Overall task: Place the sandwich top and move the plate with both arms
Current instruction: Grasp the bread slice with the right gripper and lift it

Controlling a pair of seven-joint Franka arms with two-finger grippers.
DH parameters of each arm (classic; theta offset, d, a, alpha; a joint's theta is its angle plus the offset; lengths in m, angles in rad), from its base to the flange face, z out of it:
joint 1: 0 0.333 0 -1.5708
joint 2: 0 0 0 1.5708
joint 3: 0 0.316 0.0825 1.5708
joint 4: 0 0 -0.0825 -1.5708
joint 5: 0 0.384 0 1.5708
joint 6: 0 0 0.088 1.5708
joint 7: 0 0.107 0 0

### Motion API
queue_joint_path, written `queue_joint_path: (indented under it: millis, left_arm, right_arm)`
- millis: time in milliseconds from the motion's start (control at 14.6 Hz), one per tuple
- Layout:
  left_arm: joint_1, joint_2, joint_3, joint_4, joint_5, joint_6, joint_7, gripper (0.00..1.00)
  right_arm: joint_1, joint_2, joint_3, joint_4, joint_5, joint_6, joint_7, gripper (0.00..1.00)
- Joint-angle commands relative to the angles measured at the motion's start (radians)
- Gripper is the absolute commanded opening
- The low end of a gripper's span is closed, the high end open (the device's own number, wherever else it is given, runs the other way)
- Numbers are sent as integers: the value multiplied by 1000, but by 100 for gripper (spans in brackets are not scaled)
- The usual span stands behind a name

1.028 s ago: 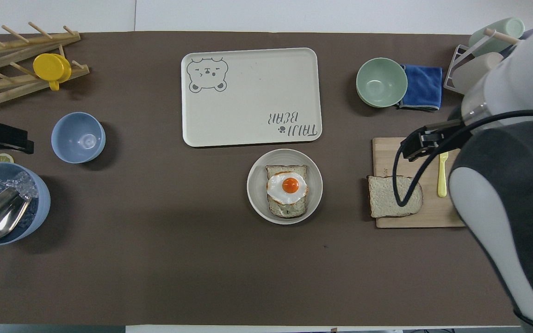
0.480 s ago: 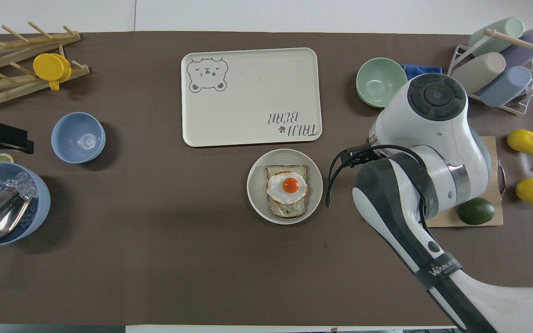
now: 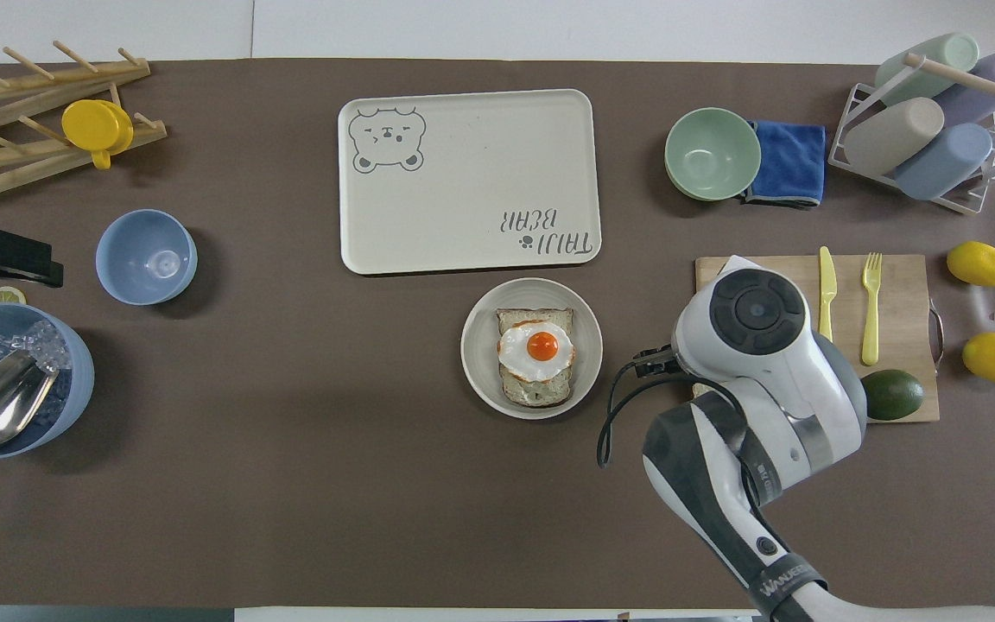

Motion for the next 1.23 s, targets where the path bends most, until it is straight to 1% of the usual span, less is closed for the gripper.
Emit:
queue_joint_path:
  millis: [0,69,206,343,617,754,1028,1097,1165]
  left_arm:
    - [10,-10,-8,-3,14,-13,9,100]
    - [10,-10,-8,-3,14,-13,9,100]
    - [10,-10,-8,-3,14,-13,9,100]
    - [10,-10,-8,-3,14,-13,9,100]
    - [10,-10,-8,-3,14,-13,9,100]
    - [10,-10,-8,-3,14,-13,9,100]
    - [10,-10,-8,-3,14,-13,9,100]
    - [10,-10,-8,-3,14,-13,9,100]
    - [10,-10,-8,-3,14,-13,9,100]
  right_arm:
    - [56,19,3,-15,-198,-29,176,100]
    - [95,40,1,-15,-218,-32,212,100]
    - [100,76,3,-10,-287,-27,264,100]
    - [111,100,3,-8,-310,-27,327,100]
    - [103,105,3,-10,-390,-38,336,100]
    - [103,102,3,-10,-398,-62,341,100]
    - [94,99,1,-21,-404,-64,341,100]
    - [85,97,3,-25,-405,-64,333,98]
    - [79,96,3,-33,-408,-59,335,93]
